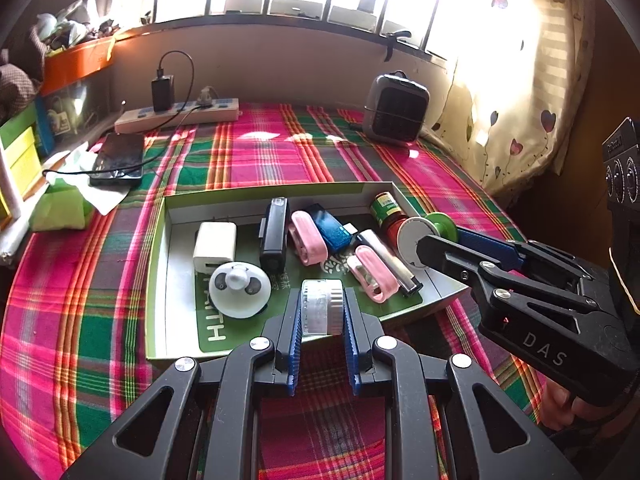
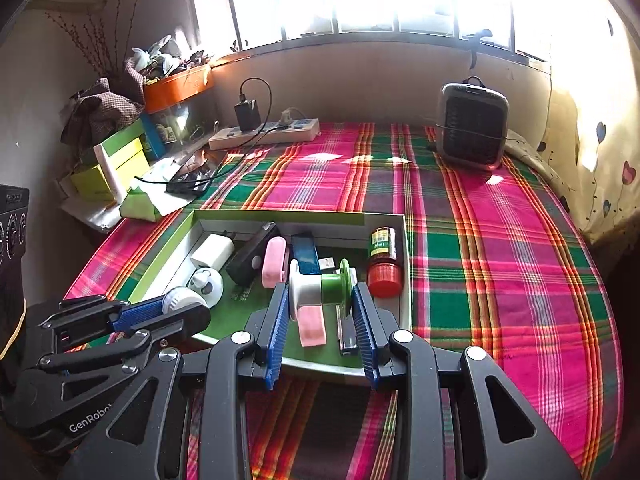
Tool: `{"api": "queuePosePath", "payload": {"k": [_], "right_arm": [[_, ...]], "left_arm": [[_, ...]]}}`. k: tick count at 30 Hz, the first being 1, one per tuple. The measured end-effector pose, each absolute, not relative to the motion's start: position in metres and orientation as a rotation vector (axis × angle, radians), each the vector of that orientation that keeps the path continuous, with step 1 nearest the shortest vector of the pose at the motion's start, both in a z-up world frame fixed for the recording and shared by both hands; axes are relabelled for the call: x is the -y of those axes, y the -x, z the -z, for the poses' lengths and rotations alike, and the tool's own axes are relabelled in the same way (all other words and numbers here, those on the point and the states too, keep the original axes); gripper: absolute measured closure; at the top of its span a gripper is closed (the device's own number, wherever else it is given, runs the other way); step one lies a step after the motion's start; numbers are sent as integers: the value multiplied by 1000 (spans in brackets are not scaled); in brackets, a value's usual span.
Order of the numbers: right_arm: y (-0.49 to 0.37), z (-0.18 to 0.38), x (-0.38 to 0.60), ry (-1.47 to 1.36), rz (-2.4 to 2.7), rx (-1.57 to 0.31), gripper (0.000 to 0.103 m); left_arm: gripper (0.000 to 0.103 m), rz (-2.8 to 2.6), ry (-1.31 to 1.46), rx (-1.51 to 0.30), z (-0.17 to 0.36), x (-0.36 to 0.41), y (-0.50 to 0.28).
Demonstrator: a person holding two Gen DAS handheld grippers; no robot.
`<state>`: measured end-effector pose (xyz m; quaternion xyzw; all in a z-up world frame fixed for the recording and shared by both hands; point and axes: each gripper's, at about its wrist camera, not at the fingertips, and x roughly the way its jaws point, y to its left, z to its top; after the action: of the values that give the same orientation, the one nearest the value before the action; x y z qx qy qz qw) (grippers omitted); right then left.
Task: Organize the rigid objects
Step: 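Lift both spools and carry them over the green box, then lower both spools into the green box and open both tools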
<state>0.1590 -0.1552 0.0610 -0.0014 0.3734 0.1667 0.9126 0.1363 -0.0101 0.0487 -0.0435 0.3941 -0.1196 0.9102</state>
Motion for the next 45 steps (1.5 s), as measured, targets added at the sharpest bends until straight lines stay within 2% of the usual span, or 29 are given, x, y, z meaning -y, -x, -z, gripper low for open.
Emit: {"api": "queuePosePath", "payload": {"k": [20,45], "right_arm": [[-231,-33,149,31,-357,-854,70],[-246,-21,139,47,-370,-862,70]], "left_arm": [[85,245,68,-869,-25,20,-182],[85,234,76,-904,-12,22,-194]]}}
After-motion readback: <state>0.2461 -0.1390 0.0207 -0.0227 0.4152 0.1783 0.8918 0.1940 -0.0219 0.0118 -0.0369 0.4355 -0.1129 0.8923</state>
